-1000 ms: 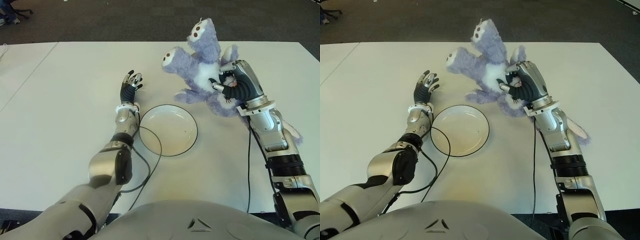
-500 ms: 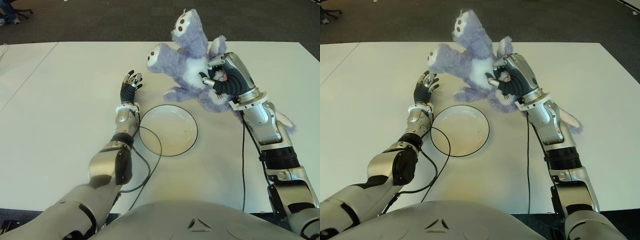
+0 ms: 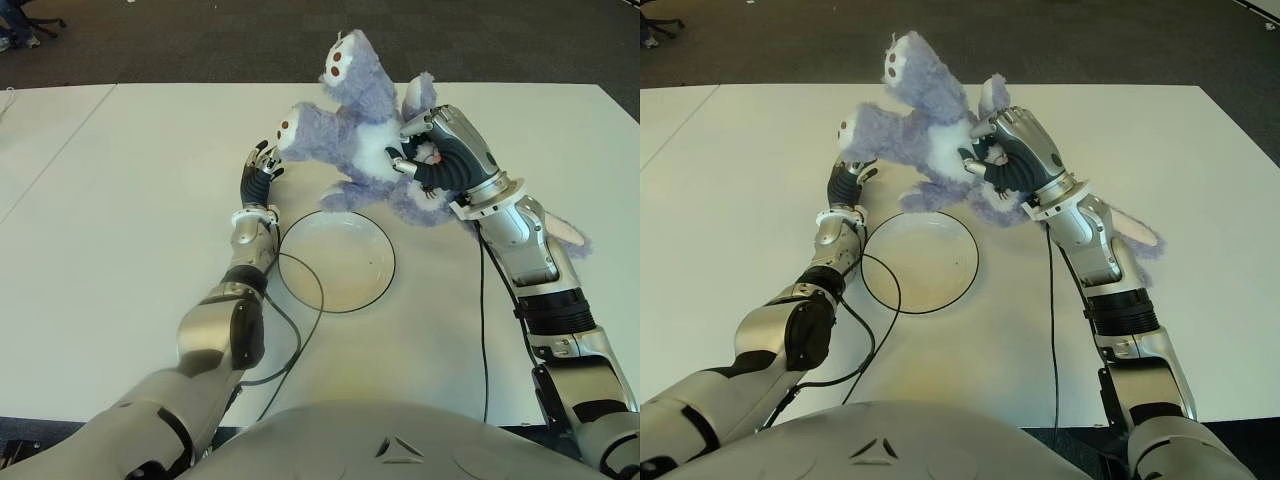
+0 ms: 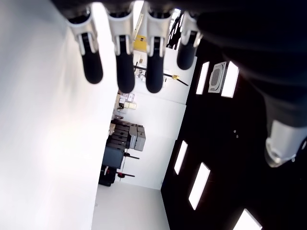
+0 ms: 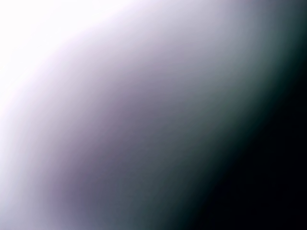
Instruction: Put the doll into the plate.
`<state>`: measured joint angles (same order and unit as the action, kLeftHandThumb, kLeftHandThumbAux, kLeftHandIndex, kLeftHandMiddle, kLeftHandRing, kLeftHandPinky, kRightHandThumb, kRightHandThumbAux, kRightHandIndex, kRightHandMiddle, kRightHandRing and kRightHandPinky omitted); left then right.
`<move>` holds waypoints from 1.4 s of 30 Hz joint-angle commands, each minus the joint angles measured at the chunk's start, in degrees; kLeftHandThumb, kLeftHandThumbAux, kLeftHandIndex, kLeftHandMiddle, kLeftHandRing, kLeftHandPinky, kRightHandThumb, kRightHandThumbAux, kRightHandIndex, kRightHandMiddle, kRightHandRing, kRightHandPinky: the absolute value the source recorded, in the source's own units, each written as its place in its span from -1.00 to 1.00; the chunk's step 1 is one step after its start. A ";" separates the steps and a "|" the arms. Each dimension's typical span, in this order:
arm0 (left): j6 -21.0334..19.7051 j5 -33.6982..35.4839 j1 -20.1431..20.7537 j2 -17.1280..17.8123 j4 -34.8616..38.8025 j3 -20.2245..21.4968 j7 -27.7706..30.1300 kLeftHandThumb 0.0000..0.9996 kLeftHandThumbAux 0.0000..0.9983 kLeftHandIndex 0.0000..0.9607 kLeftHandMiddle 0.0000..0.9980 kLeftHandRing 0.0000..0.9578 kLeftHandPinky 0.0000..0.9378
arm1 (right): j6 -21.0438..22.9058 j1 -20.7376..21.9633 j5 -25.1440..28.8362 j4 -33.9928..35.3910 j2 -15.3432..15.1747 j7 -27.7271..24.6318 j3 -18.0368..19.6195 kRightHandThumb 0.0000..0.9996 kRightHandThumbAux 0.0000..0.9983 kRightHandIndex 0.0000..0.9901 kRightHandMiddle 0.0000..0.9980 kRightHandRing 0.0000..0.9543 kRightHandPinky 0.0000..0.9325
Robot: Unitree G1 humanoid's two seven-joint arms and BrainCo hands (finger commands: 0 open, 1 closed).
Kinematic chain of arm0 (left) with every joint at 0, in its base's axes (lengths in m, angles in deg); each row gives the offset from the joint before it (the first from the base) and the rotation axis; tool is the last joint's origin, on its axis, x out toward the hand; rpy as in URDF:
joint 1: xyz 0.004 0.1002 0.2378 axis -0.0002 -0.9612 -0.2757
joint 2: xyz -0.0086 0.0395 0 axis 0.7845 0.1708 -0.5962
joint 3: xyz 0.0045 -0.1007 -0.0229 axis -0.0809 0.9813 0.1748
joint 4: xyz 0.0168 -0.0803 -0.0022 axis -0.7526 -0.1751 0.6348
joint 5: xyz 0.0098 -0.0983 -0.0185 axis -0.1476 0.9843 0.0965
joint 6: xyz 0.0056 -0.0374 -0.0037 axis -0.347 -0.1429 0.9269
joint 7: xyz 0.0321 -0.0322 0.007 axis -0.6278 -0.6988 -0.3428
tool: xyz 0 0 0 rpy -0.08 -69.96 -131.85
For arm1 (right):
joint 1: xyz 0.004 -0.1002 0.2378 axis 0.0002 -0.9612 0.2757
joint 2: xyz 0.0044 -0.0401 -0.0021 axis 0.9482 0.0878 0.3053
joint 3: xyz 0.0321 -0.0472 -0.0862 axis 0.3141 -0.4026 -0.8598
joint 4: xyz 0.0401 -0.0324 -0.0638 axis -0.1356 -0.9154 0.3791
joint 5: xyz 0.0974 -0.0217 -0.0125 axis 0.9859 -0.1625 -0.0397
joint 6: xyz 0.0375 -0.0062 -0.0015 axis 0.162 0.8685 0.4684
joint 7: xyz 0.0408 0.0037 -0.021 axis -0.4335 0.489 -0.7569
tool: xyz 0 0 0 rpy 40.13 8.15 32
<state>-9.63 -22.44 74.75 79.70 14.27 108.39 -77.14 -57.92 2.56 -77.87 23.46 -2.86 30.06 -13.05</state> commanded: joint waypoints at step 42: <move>-5.44 0.21 -11.42 -2.83 -7.41 0.34 0.78 -1.00 0.12 -0.58 -0.49 -0.49 -0.53 | 2.37 1.01 3.21 0.64 9.50 -12.43 -11.54 0.20 0.37 0.56 0.74 0.80 0.86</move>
<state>-9.08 -23.57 74.82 79.32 14.27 107.14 -77.96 -57.00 4.87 -76.33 24.65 5.76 19.14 -23.67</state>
